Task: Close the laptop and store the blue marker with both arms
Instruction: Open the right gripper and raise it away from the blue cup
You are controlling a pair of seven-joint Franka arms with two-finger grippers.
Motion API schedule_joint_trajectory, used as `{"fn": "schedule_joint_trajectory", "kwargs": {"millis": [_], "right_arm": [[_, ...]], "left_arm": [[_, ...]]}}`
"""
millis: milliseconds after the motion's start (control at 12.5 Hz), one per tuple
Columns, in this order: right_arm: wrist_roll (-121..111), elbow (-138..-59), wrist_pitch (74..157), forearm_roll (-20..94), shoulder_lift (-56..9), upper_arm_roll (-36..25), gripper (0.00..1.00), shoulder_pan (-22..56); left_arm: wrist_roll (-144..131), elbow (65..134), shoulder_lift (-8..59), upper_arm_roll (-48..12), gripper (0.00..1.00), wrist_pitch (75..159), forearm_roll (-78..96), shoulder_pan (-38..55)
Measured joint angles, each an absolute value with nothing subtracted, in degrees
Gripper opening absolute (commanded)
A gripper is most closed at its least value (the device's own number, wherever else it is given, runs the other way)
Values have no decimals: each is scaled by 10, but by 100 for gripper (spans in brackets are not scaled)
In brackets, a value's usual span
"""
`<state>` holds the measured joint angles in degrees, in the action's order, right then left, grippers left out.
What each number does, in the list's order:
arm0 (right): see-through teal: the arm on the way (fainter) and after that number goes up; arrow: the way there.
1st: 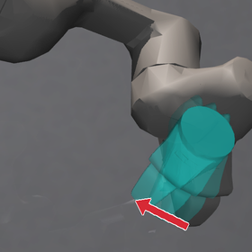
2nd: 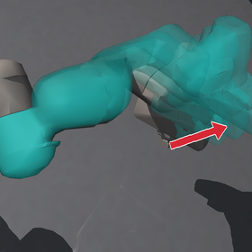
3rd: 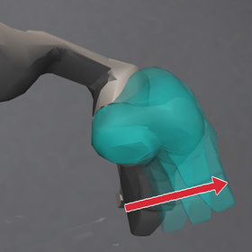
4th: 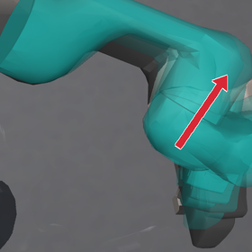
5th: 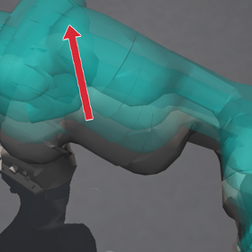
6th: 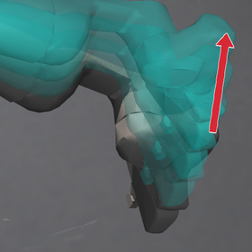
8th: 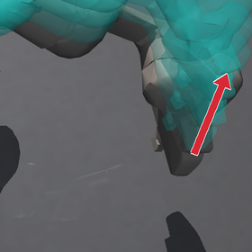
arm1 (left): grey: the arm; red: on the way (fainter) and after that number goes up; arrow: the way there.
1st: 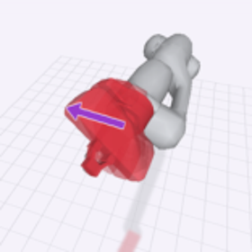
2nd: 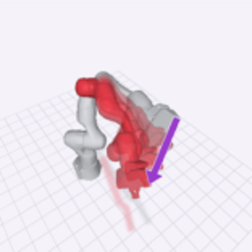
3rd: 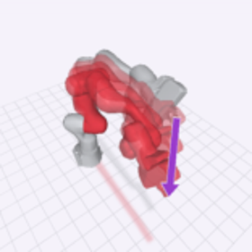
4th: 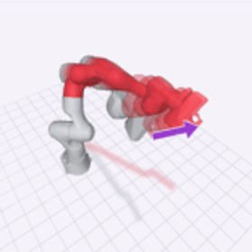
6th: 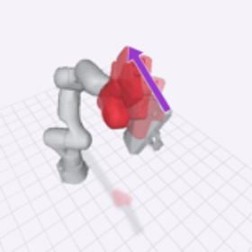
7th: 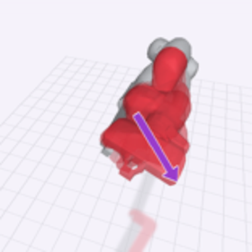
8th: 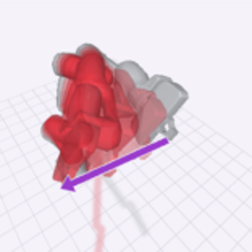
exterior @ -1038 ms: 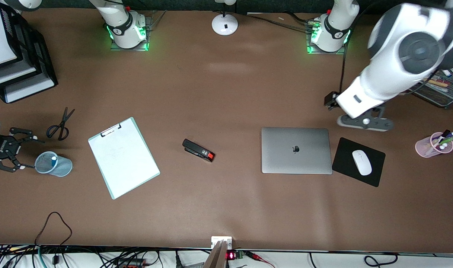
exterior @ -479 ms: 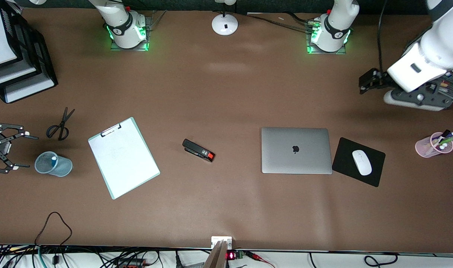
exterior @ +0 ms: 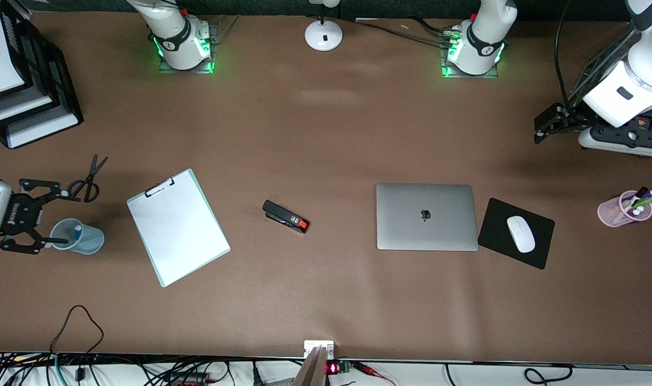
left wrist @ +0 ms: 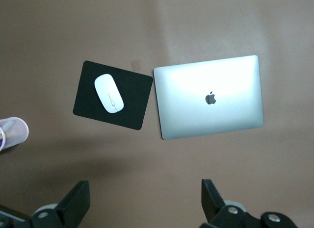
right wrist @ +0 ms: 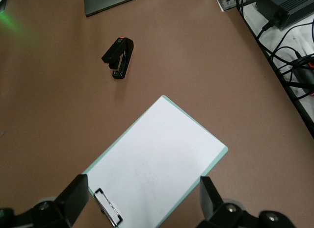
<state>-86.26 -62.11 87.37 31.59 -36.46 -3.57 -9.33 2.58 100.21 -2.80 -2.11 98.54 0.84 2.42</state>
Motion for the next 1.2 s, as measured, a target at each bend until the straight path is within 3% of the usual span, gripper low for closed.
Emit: {"fn": "schedule_joint_trajectory", "kwargs": {"millis": [399,1197], "right_arm": [[-618,-630,874,261,-328,-36,100,-28],[-172,-737,880,130,-251,-35,100,48]], "left_arm": [[29,1003,-30,-9,100,959,3,26],[31,1002,-32,-9,100,957,3,26]]}}
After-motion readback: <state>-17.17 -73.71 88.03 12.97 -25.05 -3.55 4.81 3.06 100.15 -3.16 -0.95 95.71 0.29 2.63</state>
